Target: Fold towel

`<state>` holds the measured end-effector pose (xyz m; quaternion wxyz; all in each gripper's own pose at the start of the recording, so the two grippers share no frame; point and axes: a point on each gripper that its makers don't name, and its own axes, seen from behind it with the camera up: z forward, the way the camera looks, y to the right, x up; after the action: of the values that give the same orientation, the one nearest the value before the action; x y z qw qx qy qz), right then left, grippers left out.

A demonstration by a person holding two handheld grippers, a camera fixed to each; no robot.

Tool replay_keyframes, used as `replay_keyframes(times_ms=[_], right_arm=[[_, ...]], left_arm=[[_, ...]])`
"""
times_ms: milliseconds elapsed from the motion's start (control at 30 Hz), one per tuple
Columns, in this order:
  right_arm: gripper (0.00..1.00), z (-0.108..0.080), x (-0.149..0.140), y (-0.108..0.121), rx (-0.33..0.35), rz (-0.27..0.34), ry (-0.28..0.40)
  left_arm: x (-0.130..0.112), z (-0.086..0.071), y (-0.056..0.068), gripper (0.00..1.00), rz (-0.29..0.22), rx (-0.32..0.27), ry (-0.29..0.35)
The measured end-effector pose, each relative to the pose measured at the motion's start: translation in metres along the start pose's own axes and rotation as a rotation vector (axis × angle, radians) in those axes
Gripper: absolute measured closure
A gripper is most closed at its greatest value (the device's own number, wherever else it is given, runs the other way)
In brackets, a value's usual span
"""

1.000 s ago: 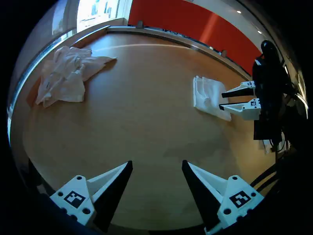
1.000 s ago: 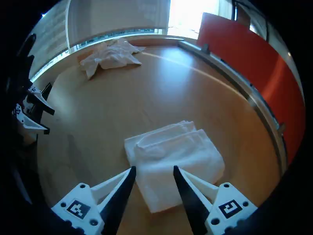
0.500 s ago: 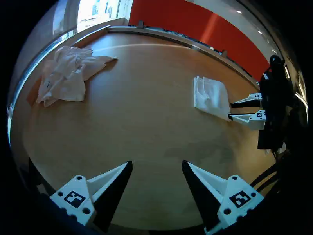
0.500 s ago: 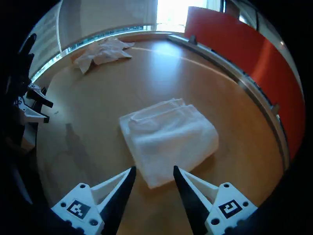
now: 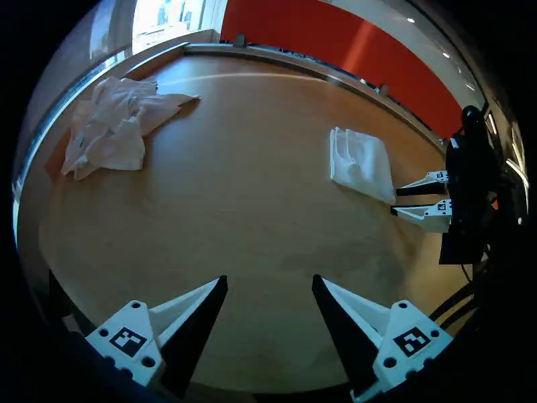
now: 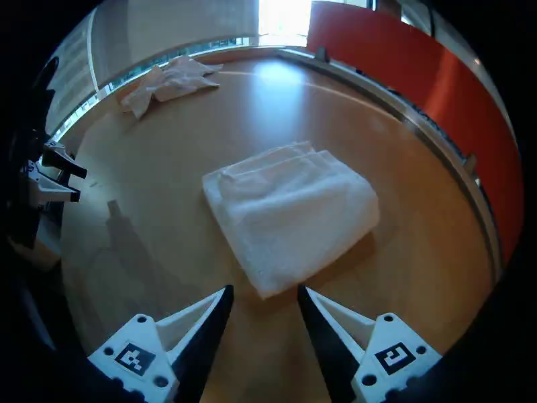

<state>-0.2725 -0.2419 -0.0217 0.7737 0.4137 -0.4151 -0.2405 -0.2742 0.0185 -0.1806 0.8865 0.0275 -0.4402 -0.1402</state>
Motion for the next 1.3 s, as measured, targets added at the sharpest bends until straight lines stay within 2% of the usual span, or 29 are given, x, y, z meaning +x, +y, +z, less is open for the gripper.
replay_keyframes(times_ms=[300,500,833,1100,1300], right_arm=[[0.47,0.005,0.0,0.002,-0.004,0.055,0.01],[0.58,0.009,-0.001,0.003,-0.012,0.069,0.016],[0.92,0.01,-0.003,0.002,-0.021,0.087,0.016],[0.96,0.006,0.003,0.004,-0.027,0.072,0.033],[0.96,-0.008,0.021,0.011,-0.046,0.048,0.063]], left_arm=[[0.0,0.001,0.002,0.07,0.003,-0.002,0.0],[0.001,0.001,0.002,0.06,0.006,-0.004,-0.002],[0.003,0.002,0.0,0.07,0.006,-0.005,-0.001],[0.005,0.002,0.0,0.06,0.01,-0.008,0.0],[0.009,0.003,0.001,0.06,0.015,-0.015,0.006]])
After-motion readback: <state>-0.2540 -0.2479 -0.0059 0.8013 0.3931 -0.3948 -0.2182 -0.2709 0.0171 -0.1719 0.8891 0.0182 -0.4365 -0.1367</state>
